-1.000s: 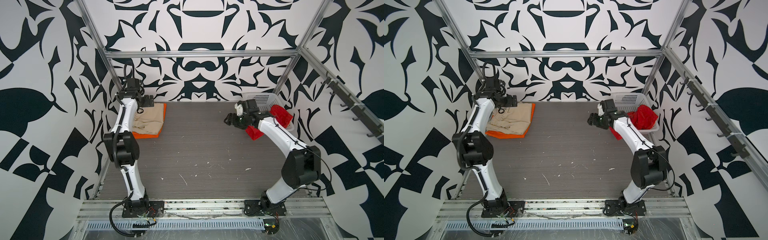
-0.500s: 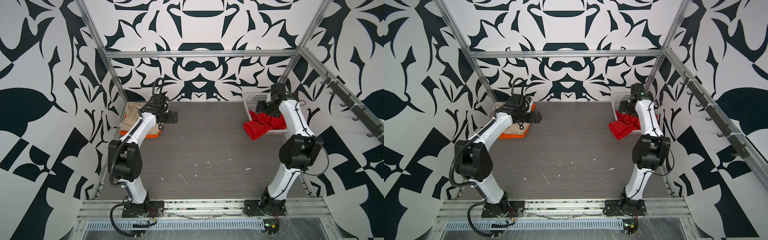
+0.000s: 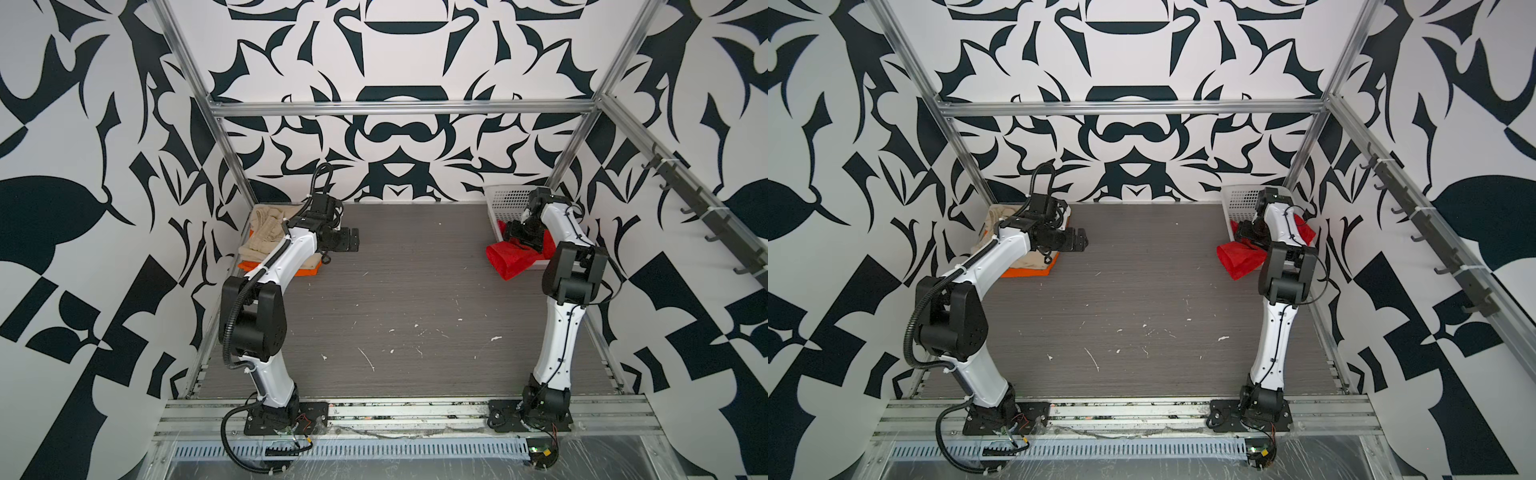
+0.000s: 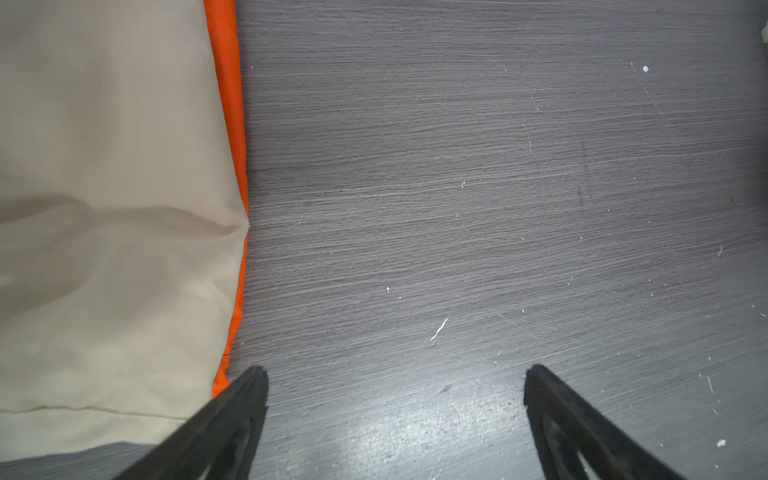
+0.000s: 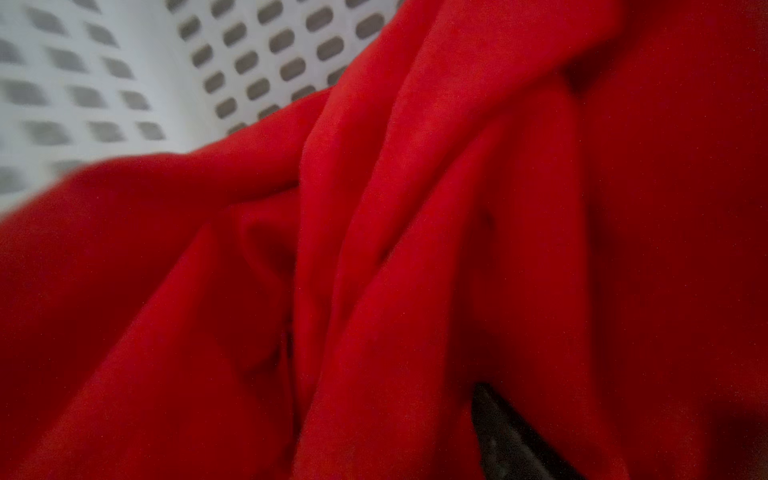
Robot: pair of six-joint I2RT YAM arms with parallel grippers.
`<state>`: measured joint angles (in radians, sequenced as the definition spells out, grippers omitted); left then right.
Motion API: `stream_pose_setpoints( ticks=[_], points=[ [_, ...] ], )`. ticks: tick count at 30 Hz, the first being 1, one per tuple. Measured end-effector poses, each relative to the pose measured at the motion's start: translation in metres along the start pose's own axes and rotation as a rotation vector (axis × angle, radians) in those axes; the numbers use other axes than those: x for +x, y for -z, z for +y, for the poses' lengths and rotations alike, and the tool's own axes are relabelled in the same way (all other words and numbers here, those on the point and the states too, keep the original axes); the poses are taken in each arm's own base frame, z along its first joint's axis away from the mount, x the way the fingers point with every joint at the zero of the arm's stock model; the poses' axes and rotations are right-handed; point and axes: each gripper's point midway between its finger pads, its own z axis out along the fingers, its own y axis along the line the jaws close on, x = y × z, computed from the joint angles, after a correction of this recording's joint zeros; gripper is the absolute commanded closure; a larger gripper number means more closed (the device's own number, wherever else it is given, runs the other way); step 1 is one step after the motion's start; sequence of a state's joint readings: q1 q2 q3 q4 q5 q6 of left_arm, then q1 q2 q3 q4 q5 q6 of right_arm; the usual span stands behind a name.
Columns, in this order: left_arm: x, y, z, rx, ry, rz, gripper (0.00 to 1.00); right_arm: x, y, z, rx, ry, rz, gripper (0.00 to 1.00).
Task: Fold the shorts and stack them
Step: 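Grasp the red shorts in the basket with the right gripper and drop them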
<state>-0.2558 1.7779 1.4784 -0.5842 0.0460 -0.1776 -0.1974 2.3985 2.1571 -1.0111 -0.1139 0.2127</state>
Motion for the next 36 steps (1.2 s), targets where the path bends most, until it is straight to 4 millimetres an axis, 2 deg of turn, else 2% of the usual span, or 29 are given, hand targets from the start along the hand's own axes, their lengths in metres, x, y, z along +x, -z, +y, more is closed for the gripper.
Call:
stream_pose_setpoints(
  ticks=[3,5,8,10,13,17,22,26,32,36],
  points=[
    [-0.001,0.000,-0.002,0.003,0.004,-0.005,0.00,0.002,-0.019,-0.002,0.001,-0.001,0.022,0.83],
    [-0.001,0.000,-0.002,0.003,0.005,-0.004,0.00,-0.001,-0.015,-0.003,-0.002,-0.012,0.011,0.98],
    [-0.001,0.000,-0.003,0.003,0.003,-0.005,0.00,-0.009,0.003,0.001,-0.022,-0.008,-0.041,1.00],
    [-0.001,0.000,-0.003,0.003,0.002,-0.006,0.01,-0.012,0.023,0.005,-0.037,-0.006,-0.085,1.00],
    [-0.001,0.000,-0.004,0.002,0.001,-0.007,0.00,-0.018,0.075,0.015,-0.071,0.000,-0.183,1.00],
    [-0.001,-0.001,-0.006,0.003,-0.005,-0.007,0.00,-0.029,0.171,0.034,-0.140,0.029,-0.380,1.00],
    [-0.002,0.002,-0.013,0.013,-0.016,-0.016,0.00,-0.021,0.272,0.064,-0.231,0.094,-0.570,1.00],
    [-0.007,0.012,-0.018,0.023,-0.015,-0.041,0.01,0.007,0.326,0.106,-0.326,0.197,-0.650,1.00],
    [-0.021,0.034,-0.020,0.019,-0.013,-0.104,0.01,0.075,0.395,0.178,-0.529,0.407,-0.722,1.00],
    [-0.025,0.042,-0.018,0.005,-0.007,-0.126,0.01,0.114,0.444,0.198,-0.668,0.504,-0.784,1.00]
  ],
)
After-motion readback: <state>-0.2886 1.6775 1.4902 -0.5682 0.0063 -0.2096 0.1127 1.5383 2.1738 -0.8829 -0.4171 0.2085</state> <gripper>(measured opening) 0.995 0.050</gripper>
